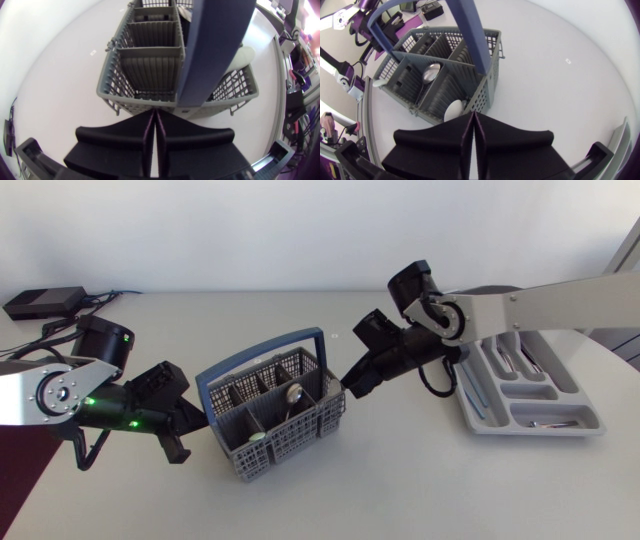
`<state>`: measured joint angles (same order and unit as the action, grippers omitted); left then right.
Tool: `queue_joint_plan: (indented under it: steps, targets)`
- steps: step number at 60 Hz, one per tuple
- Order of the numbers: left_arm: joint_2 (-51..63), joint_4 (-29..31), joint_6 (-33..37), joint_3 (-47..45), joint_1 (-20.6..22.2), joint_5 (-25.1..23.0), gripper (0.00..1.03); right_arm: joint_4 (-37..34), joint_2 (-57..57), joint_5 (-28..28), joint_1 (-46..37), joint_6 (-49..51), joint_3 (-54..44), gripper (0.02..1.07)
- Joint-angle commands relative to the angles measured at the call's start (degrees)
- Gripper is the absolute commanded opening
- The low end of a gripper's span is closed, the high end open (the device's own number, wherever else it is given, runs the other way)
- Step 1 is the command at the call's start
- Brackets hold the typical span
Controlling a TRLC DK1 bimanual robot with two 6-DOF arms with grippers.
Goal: Unload the cutlery basket into the drawer organizer.
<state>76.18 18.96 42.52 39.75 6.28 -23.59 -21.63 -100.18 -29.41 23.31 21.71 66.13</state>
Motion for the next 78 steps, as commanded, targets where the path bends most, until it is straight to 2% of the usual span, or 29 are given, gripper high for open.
queue_joint_plan:
  steps: [1,10,25,32,48,62,78]
  targets:
    - [1.69,-2.44,1.42,-0.02,0.57,-1.89,0.04,0.27,3.24,-1.97,1.12,1.66,-4.17,0.08]
    - [4.41,-3.49,0.1,2.44,3.47,-1.89,0.04,0.8,7.37,-1.79,-0.63,2.1,-8.82,0.08]
    - [11.88,-4.9,-4.03,9.74,10.85,-1.54,0.04,1.24,12.11,-1.53,-3.62,2.46,-14.18,0.08]
    - [14.52,-5.6,-4.99,12.37,12.61,-0.84,0.04,1.94,13.17,-0.74,-4.85,2.98,-16.47,0.08]
    - [19.53,-6.48,-5.61,18.44,13.4,-0.84,0.04,2.73,15.89,1.11,-6.17,2.46,-17.7,0.08]
    - [22.26,-6.83,-6.58,22.92,14.19,0.39,0.04,5.72,11.59,3.04,-5.29,-0.27,-14.71,0.08]
    - [23.13,-7.27,-6.31,22.66,12.61,1.01,0.04,7.3,9.21,5.85,-3.54,-1.76,-12.87,0.08]
